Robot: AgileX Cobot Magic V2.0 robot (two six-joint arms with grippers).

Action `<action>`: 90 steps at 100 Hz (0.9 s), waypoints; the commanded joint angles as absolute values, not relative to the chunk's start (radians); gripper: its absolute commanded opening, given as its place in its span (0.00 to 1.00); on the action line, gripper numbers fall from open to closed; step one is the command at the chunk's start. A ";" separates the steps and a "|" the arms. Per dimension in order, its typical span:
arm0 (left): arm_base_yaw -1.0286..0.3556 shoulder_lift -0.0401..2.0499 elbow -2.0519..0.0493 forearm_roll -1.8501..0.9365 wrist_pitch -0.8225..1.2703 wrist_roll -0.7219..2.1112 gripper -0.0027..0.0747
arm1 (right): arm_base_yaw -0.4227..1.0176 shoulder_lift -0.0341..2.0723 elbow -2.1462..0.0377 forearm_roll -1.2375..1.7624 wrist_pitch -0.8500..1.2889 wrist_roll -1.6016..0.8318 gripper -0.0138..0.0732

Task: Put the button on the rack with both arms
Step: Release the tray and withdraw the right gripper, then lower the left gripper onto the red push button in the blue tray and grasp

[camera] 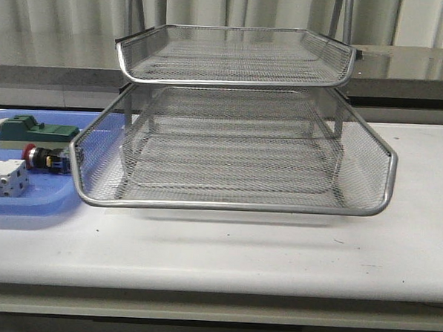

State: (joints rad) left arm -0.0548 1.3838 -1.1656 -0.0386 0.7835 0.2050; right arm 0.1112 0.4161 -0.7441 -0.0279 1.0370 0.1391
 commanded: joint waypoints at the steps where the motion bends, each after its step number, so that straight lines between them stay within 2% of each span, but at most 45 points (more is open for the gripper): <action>1: -0.063 1.385 -1.216 -0.060 0.754 0.227 0.04 | 0.109 0.426 -0.778 -0.044 0.980 0.135 0.08; 14: -0.063 1.387 -1.218 -0.067 0.760 0.249 0.18 | 0.109 0.426 -0.778 -0.043 0.980 0.135 0.08; 21: -0.063 1.387 -1.218 -0.067 0.762 0.264 0.31 | 0.109 0.426 -0.778 -0.043 0.980 0.135 0.08; 38: -0.063 1.387 -1.218 -0.067 0.782 0.264 0.73 | 0.109 0.426 -0.778 -0.043 0.980 0.135 0.08; 46: -0.063 1.387 -1.218 -0.067 0.784 0.264 0.86 | 0.109 0.426 -0.778 -0.043 0.980 0.135 0.08; 90: -0.063 1.451 -1.232 -0.127 0.792 0.269 0.86 | 0.109 0.426 -0.778 -0.043 0.980 0.135 0.08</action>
State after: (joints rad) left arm -0.0548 1.4425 -1.1854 -0.1120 0.8210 0.2639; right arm 0.1112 0.4161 -0.7441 -0.0279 1.0375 0.1391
